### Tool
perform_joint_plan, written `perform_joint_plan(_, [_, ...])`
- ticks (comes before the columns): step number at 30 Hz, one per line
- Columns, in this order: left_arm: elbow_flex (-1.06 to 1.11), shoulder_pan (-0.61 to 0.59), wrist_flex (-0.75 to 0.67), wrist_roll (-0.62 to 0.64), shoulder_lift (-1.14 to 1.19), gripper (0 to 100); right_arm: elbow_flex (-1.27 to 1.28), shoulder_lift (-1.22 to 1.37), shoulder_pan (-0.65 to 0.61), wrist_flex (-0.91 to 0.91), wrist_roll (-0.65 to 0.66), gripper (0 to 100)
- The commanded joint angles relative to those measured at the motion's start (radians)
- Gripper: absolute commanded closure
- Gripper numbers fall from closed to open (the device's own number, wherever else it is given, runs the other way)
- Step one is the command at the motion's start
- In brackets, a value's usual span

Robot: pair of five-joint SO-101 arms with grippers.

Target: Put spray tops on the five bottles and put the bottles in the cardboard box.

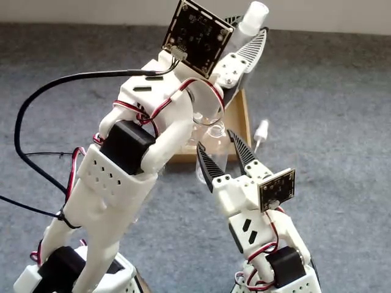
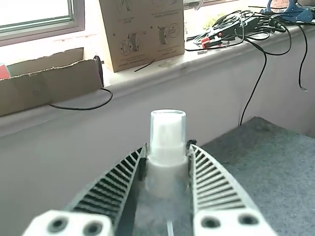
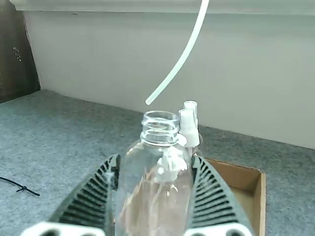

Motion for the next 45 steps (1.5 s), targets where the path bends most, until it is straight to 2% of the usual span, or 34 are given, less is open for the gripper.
perform_joint_plan(1, [-0.039,0.058,-0.026,-0.008,-0.031,100,-0.059,-0.012,-0.007,-0.019,-0.009,99.4])
perform_joint_plan(8, [-0.035,0.077,-0.026,-0.008,-0.030,100,-0.059,-0.013,-0.005,-0.019,-0.009,99.4])
perform_joint_plan(17, [0.111,0.068,-0.026,-0.008,-0.054,100,-0.070,-0.013,-0.002,-0.019,-0.009,99.4])
perform_joint_plan(20, [0.189,0.068,-0.026,-0.008,-0.111,100,-0.070,-0.008,0.010,-0.019,-0.009,99.4])
perform_joint_plan(25, [0.360,0.068,-0.025,-0.008,-0.283,100,-0.071,-0.004,0.113,-0.025,-0.011,99.4])
perform_joint_plan(31, [0.628,0.068,-0.025,-0.008,-0.483,100,-0.117,-0.004,0.114,-0.025,-0.011,99.5])
perform_joint_plan(35, [0.720,0.068,-0.031,-0.011,-0.541,99,-0.128,-0.002,0.107,-0.025,-0.011,99.5])
perform_joint_plan(37, [0.727,0.068,-0.028,-0.012,-0.535,97,-0.128,-0.002,0.088,-0.021,-0.011,99.5])
perform_joint_plan(41, [0.722,0.068,-0.018,-0.009,-0.521,84,-0.127,-0.002,0.079,-0.021,-0.011,99.5])
perform_joint_plan(45, [0.648,0.068,0.020,-0.011,-0.512,85,-0.122,-0.004,0.079,-0.021,-0.011,99.5])
